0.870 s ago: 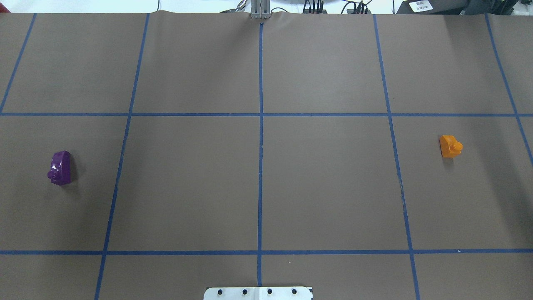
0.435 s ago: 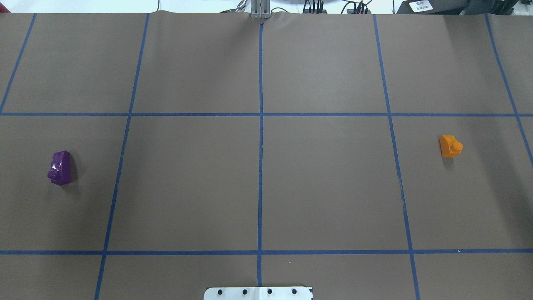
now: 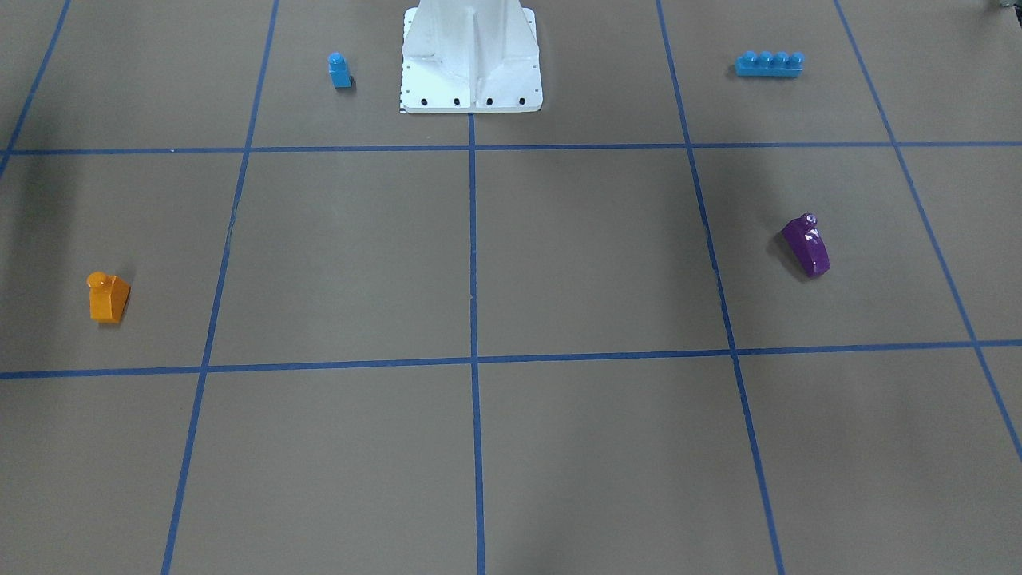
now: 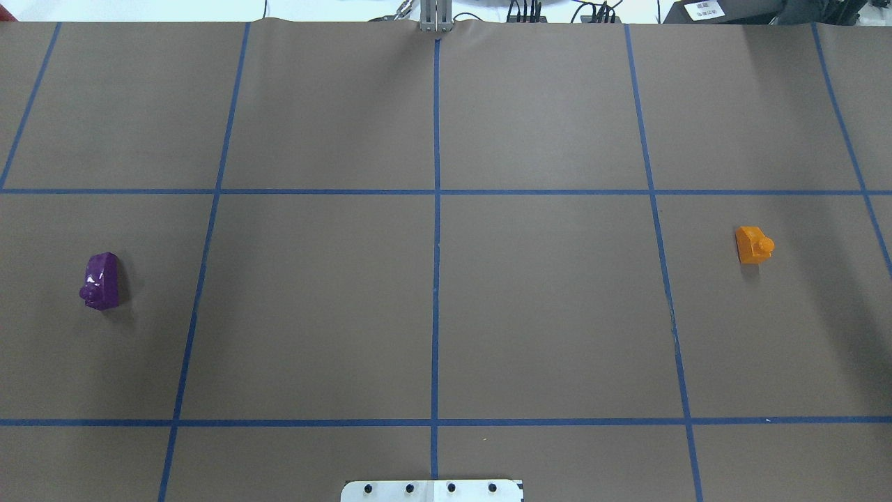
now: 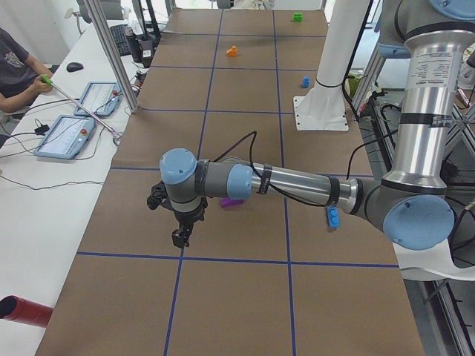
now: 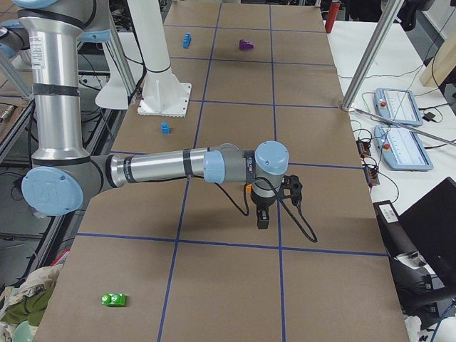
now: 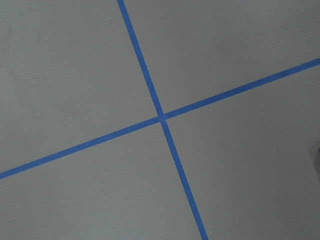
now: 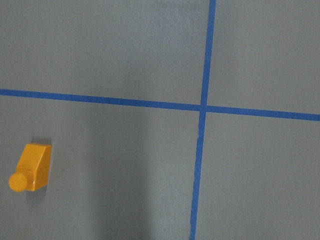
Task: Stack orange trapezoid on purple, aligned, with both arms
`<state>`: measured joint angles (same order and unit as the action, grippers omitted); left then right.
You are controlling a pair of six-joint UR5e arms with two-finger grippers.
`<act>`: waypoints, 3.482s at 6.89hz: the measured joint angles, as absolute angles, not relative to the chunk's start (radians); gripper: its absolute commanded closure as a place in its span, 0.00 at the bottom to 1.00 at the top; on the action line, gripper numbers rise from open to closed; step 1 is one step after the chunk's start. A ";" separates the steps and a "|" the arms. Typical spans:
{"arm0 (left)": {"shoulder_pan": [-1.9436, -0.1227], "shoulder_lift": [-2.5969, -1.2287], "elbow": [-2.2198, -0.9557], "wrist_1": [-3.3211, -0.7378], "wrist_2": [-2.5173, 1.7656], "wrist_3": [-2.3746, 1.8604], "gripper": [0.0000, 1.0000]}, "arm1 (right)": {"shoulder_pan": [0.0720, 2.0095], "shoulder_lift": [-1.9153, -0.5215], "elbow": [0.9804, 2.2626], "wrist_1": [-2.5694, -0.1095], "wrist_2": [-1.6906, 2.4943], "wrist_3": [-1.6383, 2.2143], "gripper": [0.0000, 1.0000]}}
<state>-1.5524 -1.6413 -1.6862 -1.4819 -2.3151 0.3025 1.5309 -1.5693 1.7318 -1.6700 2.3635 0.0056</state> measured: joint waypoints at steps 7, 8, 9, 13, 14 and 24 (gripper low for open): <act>-1.164 -1.473 -1.857 -1.844 -2.277 -0.656 0.02 | 1.530 -1.563 1.725 -1.572 2.396 0.137 0.00; -1.053 -1.444 -1.862 -1.939 -2.209 -0.823 0.02 | 1.531 -1.564 1.725 -1.568 2.396 0.138 0.00; -0.968 -1.435 -1.863 -1.980 -2.149 -0.924 0.02 | 1.531 -1.564 1.726 -1.568 2.396 0.138 0.00; -0.884 -1.501 -1.808 -2.001 -2.104 -1.055 0.02 | 1.531 -1.562 1.727 -1.568 2.399 0.138 0.00; -0.867 -1.522 -1.788 -2.001 -2.093 -1.082 0.02 | 1.531 -1.562 1.726 -1.568 2.402 0.138 0.00; -0.837 -1.531 -1.797 -1.990 -2.076 -1.094 1.00 | 1.531 -1.558 1.724 -1.568 2.424 0.138 0.00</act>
